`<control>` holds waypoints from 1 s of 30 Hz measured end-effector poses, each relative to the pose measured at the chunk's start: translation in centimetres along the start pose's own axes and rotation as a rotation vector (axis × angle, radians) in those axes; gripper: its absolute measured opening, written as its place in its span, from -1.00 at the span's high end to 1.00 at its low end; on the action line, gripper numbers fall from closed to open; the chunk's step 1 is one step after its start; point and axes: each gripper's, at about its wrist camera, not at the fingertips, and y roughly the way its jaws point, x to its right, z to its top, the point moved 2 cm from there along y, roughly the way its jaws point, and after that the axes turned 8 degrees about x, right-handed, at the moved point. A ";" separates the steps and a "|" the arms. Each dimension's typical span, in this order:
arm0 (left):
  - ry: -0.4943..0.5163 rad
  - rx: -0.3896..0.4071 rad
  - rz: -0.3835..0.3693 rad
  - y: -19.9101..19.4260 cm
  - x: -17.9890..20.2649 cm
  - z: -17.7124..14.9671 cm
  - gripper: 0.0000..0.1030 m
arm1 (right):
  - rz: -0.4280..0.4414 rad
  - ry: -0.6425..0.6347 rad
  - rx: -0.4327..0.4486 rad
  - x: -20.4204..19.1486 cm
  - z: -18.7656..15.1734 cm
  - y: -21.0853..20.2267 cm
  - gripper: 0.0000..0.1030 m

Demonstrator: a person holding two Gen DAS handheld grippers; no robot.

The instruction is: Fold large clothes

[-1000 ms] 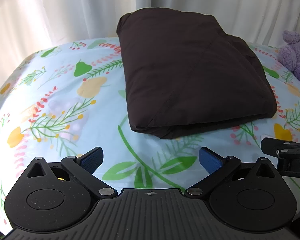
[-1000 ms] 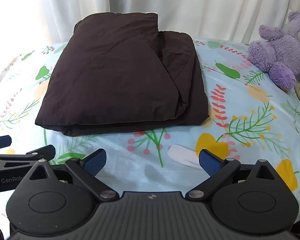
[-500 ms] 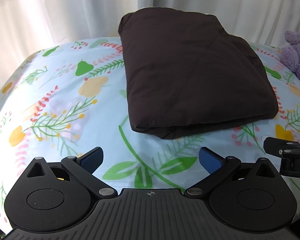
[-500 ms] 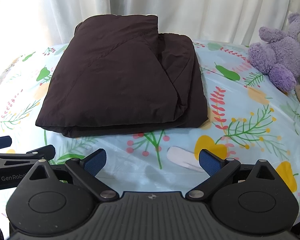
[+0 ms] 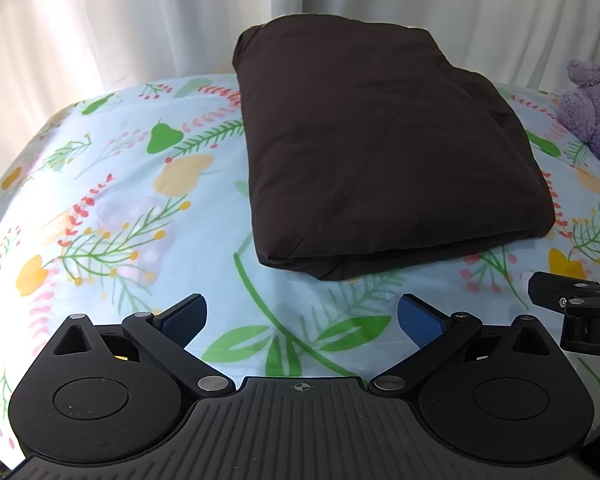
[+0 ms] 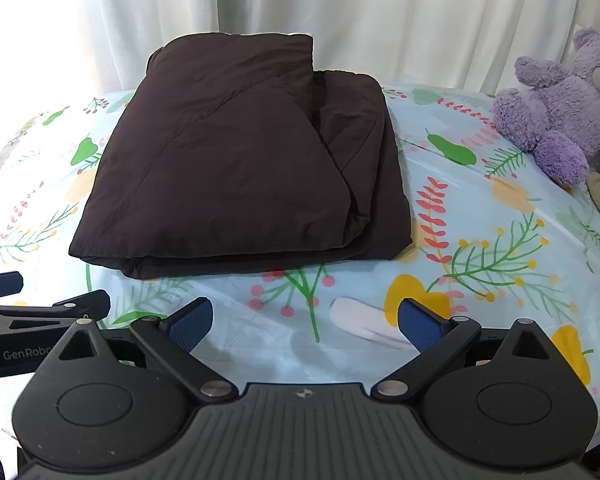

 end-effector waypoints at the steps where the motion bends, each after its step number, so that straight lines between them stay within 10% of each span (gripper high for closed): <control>1: -0.002 0.000 -0.001 0.0 0.0 0.0 -1.00 | -0.001 0.000 0.000 0.0 0.0 0.0 -0.93; 30: 0.020 0.008 0.003 0.5 1.2 0.5 -1.00 | -0.018 0.005 0.020 0.4 0.9 0.4 -0.93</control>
